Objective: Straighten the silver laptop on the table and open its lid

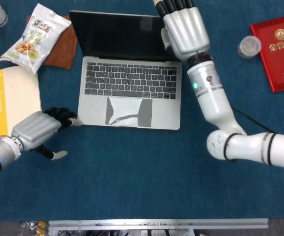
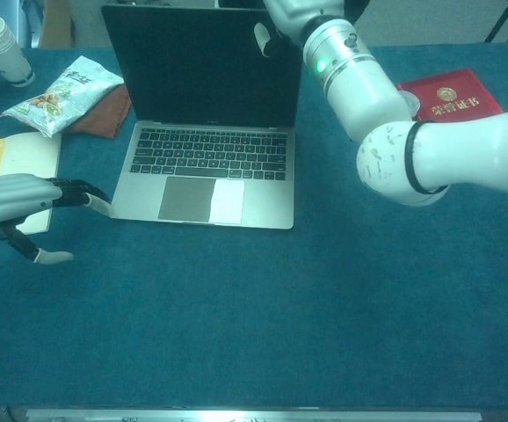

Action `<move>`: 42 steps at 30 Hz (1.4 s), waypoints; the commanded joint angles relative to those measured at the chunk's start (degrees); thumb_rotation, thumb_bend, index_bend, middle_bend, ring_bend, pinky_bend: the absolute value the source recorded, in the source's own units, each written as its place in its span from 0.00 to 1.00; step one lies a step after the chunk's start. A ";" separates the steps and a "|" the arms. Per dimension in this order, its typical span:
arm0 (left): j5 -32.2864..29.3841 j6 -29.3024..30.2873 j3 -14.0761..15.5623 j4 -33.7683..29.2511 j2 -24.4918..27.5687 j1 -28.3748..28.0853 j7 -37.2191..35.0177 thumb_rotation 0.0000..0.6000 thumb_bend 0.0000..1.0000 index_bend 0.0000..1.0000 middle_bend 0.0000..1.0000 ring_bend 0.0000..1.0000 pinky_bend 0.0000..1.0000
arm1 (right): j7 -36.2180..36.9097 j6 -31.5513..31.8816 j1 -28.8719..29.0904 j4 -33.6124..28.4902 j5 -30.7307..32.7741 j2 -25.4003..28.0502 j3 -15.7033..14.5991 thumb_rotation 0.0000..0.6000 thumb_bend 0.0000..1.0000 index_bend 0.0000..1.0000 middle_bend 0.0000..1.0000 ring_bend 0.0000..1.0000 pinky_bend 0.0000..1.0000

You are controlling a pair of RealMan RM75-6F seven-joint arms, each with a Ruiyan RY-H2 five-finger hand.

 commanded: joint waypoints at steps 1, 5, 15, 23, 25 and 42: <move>-0.89 1.21 -0.51 -0.49 1.19 0.82 0.51 0.67 0.28 0.14 0.07 0.01 0.07 | 1.24 2.25 -2.99 -7.62 -1.12 4.36 -1.13 1.00 0.49 0.00 0.00 0.00 0.02; -2.72 4.05 -1.79 -0.84 3.00 2.50 1.14 0.67 0.28 0.14 0.07 0.01 0.07 | -0.03 5.13 -5.58 -14.19 -2.15 8.08 -3.11 1.00 0.49 0.00 0.00 0.00 0.02; -11.53 13.27 -6.09 -0.62 6.46 10.50 -0.91 0.73 0.28 0.15 0.07 0.01 0.07 | 0.03 16.56 -16.68 -30.44 -7.37 17.82 -10.96 1.00 0.49 0.00 0.00 0.00 0.02; -17.31 19.26 -8.38 -1.35 8.86 17.33 0.56 0.73 0.28 0.15 0.07 0.00 0.07 | 5.95 25.76 -28.26 -36.19 -14.03 23.94 -18.98 1.00 0.49 0.00 0.00 0.00 0.02; -18.41 20.66 -9.00 -1.55 9.05 18.78 0.76 0.73 0.28 0.15 0.07 0.00 0.07 | 7.53 27.34 -30.59 -36.34 -15.87 25.18 -20.57 1.00 0.49 0.00 0.00 0.00 0.02; -18.50 35.02 -11.87 -2.72 7.87 31.34 -0.56 0.72 0.28 0.15 0.07 0.00 0.04 | 17.60 33.33 -45.60 -33.92 -25.38 29.55 -27.95 1.00 0.49 0.00 0.00 0.00 0.02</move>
